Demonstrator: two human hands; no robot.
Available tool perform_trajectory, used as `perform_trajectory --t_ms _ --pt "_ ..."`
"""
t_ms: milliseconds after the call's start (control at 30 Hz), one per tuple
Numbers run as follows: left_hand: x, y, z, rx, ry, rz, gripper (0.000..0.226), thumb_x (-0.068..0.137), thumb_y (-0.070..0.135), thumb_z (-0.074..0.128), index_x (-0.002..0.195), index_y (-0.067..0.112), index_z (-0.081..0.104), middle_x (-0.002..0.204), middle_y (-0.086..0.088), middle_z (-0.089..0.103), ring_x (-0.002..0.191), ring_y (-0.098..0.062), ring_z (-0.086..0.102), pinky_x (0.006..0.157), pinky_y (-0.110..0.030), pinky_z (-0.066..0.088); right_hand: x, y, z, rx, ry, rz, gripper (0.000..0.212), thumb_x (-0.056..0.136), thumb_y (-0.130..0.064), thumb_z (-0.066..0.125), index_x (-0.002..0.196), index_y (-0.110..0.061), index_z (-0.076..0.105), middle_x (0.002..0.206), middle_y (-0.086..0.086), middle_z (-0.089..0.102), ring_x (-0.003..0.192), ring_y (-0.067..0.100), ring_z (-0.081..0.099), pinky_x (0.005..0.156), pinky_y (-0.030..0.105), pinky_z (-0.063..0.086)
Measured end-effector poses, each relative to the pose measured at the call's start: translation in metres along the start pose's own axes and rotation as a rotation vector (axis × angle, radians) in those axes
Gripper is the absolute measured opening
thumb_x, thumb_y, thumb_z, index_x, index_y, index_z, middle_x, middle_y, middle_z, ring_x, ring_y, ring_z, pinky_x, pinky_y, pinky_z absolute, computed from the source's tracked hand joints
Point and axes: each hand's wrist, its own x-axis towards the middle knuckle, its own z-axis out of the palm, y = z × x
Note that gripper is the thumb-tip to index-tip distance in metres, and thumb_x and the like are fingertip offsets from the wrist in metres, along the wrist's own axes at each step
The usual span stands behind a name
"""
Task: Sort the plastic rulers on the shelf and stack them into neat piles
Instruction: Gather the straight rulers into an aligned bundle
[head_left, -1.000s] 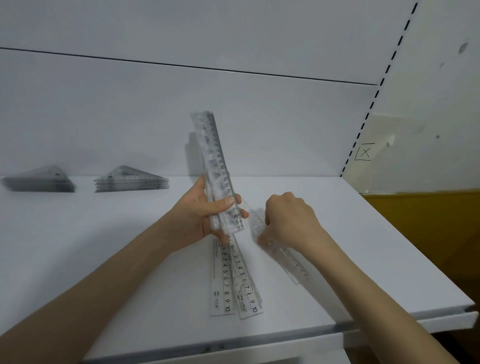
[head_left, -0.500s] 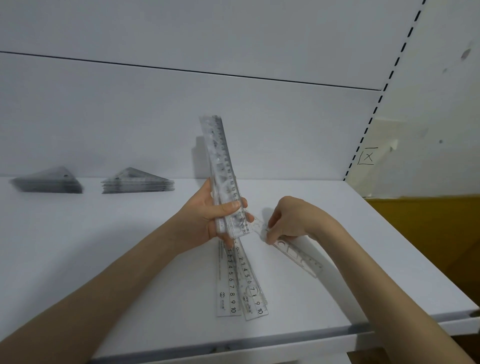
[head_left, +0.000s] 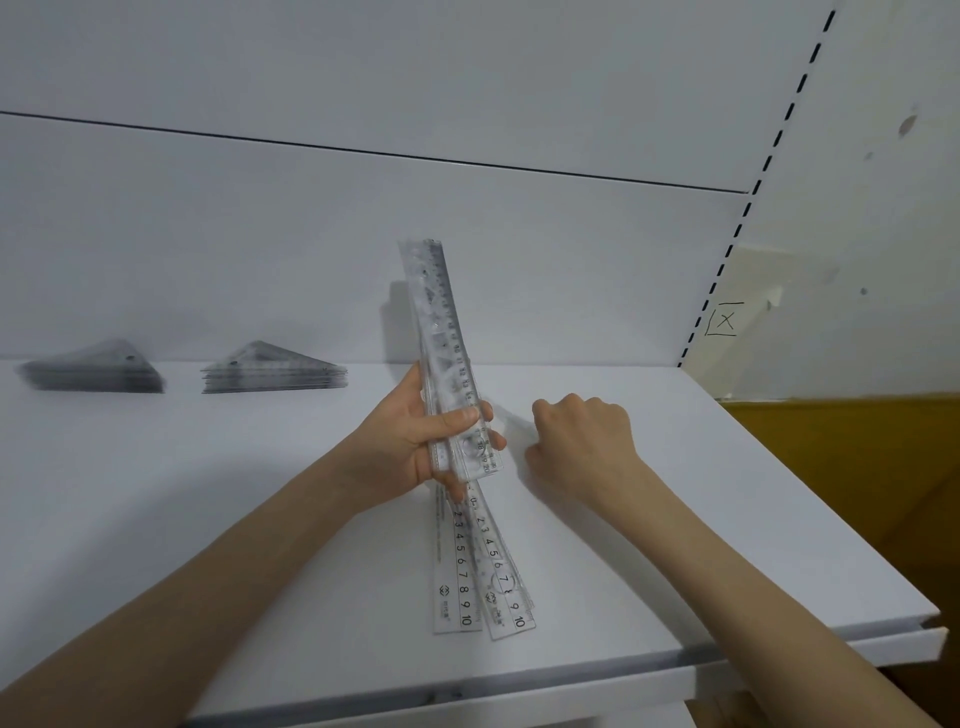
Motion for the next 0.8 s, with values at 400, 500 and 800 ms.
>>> perform_trajectory --t_ms 400,500,800 --pt "0.000 0.000 0.000 -0.016 -0.021 -0.023 0.056 0.076 0.006 0.062 0.125 0.022 0.041 0.087 -0.009 0.063 0.082 -0.034 0.068 0.037 -0.033 0.049 0.003 0.018 -0.017 1.562 0.068 0.264 0.033 0.079 0.001 0.055 0.054 -0.013 0.038 0.057 0.001 0.058 0.054 0.019 0.032 0.044 0.022 0.026" --pt "-0.001 0.000 0.001 -0.006 -0.037 -0.028 0.056 0.076 0.006 0.062 0.125 0.022 0.042 0.088 -0.010 0.063 0.077 -0.032 0.069 0.037 -0.033 0.050 0.004 0.015 -0.033 1.772 -0.049 0.087 0.027 0.085 -0.005 0.064 0.064 -0.009 0.048 0.066 0.005 0.051 0.049 0.011 0.036 0.041 0.018 0.029" --pt "-0.001 0.001 -0.001 -0.061 -0.122 -0.014 0.062 0.077 0.013 0.071 0.130 0.026 0.042 0.097 -0.012 0.063 0.087 -0.033 0.067 0.039 -0.035 0.052 0.019 0.001 -0.055 1.565 -0.001 -0.025 0.042 0.081 -0.005 0.074 0.117 -0.006 0.054 0.074 -0.002 0.064 0.056 0.015 0.062 0.057 0.026 0.053"
